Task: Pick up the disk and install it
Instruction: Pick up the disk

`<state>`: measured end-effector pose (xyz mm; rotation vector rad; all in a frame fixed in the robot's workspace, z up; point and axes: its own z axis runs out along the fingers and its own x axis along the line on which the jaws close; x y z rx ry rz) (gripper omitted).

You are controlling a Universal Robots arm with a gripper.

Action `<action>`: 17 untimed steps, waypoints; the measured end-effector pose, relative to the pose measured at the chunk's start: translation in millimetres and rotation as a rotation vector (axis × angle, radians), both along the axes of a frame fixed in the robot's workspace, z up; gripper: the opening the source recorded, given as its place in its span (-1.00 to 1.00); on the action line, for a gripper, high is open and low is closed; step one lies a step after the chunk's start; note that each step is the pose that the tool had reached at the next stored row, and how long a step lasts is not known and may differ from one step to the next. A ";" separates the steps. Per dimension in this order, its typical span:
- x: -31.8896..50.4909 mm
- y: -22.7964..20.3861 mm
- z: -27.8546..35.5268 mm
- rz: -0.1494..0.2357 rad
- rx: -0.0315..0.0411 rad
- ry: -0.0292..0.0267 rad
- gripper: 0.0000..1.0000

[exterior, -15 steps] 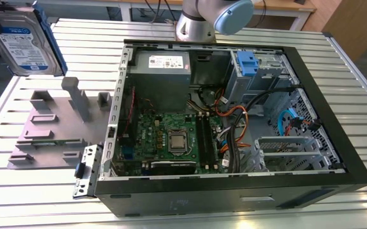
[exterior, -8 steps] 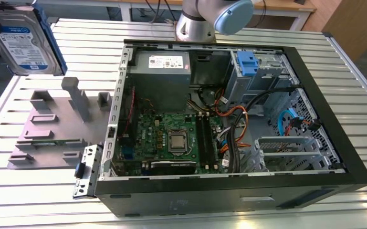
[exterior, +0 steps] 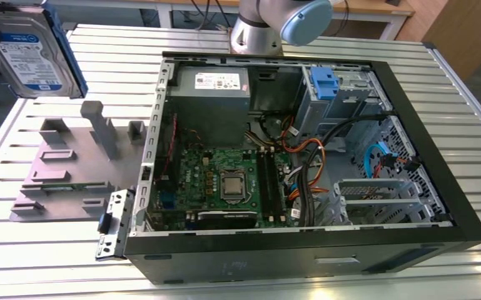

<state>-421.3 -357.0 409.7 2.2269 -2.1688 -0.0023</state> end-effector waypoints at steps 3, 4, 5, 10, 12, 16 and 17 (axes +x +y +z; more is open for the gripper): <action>0.0 0.0 0.7 0.000 0.0000 -0.0001 -0.26; 0.0 0.0 0.9 0.000 0.0000 0.0000 -0.26; 0.0 0.0 1.1 0.000 0.0000 0.0000 -0.26; 0.0 0.0 2.2 0.000 0.0000 0.0000 -0.26; 0.0 0.0 2.5 0.000 0.0001 -0.0001 -0.26; 0.0 0.0 5.8 0.000 0.0000 0.0000 -0.26; 0.0 0.0 8.4 0.000 0.0000 0.0000 -0.26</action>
